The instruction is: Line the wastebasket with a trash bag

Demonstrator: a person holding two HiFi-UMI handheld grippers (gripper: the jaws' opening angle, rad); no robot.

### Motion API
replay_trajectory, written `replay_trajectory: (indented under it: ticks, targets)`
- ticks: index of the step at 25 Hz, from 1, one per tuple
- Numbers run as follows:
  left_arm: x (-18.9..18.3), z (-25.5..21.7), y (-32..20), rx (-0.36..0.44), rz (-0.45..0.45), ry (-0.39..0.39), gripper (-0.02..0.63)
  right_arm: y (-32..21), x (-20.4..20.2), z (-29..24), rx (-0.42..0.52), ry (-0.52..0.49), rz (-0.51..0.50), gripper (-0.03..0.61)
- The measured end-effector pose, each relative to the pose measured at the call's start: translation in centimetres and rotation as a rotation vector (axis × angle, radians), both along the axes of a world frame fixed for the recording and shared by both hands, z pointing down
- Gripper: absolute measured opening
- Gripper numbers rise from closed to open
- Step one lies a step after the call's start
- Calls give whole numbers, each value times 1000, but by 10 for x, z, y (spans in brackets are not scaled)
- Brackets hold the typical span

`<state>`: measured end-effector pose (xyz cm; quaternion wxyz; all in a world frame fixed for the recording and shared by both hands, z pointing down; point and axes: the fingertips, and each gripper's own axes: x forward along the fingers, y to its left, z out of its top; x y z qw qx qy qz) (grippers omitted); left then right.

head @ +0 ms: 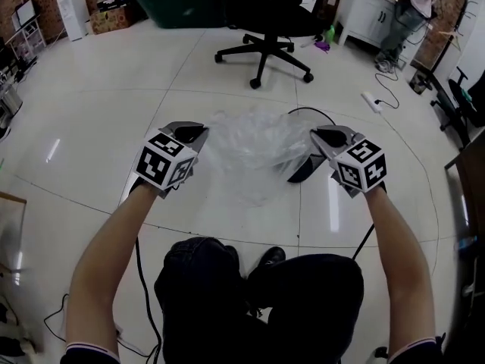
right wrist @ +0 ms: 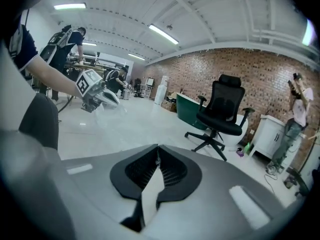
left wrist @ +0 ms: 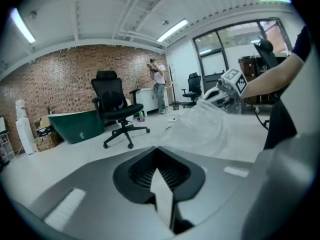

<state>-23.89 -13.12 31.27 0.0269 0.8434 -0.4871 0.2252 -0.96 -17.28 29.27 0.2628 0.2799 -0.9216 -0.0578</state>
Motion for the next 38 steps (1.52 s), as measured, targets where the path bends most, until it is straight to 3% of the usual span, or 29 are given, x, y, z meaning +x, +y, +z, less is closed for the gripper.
replay_trajectory:
  ticks: [9,22,32,38]
  targets:
    - [67,-88,-1,130,113,41,11,33,69,-78,106,-15,134,3]
    - [151,-76,-35,86,185,23,11,17,156,-57,78,-57,243,3]
    - [166,-46,-63,35,230,-29,11,-14,164,-42,53,-67,282,3]
    - [175,-47,-94,33,277,-22,11,-47,169,-33,33,-50,307,3]
